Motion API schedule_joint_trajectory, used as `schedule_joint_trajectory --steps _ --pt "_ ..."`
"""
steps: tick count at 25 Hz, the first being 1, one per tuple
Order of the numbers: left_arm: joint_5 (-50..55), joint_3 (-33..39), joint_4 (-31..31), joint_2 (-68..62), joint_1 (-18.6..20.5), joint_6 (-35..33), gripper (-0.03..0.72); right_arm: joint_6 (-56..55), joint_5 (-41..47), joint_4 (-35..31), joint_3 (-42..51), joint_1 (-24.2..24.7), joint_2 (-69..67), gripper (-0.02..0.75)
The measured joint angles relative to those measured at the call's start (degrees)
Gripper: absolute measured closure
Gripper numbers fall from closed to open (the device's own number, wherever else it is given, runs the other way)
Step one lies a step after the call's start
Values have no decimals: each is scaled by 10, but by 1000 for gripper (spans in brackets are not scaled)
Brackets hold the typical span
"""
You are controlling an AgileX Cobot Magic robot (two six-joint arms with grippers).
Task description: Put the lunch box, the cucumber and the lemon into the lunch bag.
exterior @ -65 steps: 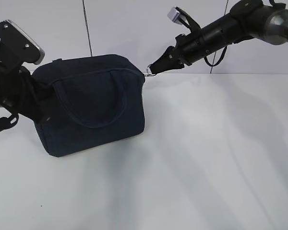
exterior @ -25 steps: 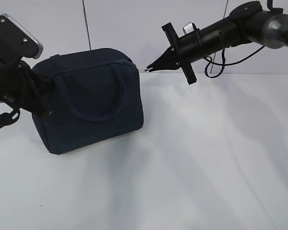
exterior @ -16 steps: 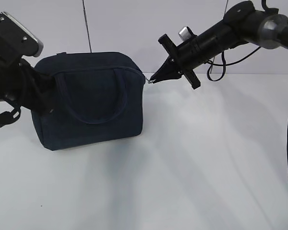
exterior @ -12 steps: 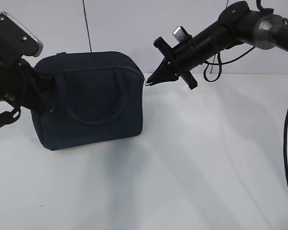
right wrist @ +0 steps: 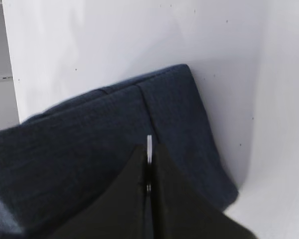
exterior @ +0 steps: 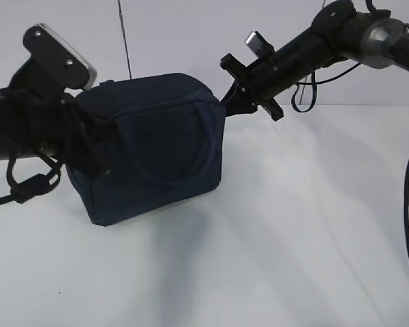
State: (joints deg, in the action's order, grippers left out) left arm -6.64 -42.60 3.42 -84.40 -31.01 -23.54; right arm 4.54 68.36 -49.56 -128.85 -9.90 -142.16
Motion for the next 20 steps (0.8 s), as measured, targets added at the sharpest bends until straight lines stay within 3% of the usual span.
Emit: schedule_joint_trajectory --steps 4,12,14,18,20 --pt "4 0 31 2 -51 0 676 12 -11 0 0 0 0 718" --pt "32 0 75 9 -58 0 650 59 10 1 -22 0 0 699" --pt "47 0 91 19 -58 0 566 70 13 1 -46 0 0 614" --pt "76 0 153 65 -58 0 250 76 16 1 -97 0 0 342" --pt "95 0 183 91 -58 0 183 76 17 1 -115 -1 0 270"
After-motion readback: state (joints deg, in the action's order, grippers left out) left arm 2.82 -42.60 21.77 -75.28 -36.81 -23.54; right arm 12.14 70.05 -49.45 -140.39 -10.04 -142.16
